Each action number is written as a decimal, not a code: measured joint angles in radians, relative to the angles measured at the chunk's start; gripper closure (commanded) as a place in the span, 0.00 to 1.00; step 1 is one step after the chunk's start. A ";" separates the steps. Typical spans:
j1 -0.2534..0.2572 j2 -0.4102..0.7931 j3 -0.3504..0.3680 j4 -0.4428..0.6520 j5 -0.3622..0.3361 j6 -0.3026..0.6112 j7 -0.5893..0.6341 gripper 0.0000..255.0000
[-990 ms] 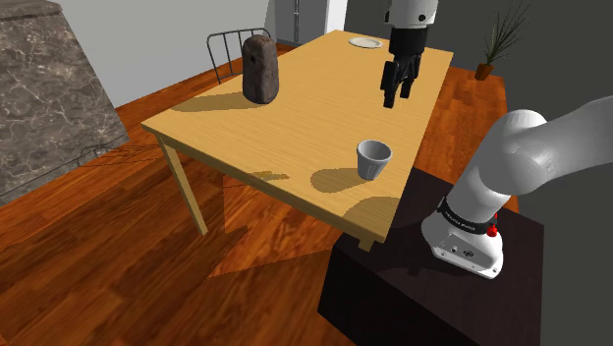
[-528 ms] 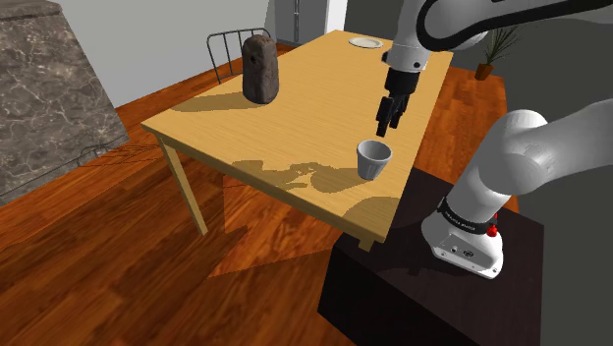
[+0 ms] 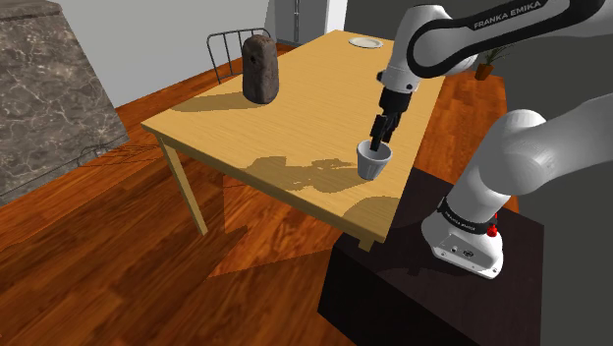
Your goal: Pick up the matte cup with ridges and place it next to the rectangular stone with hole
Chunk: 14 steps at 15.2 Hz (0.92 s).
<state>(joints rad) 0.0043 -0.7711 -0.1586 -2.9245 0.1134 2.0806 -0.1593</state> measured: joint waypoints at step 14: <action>0.007 0.019 0.000 -0.025 0.007 0.046 -0.003 1.00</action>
<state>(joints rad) 0.0108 -0.7524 -0.1581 -2.9492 0.1200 2.1269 -0.1626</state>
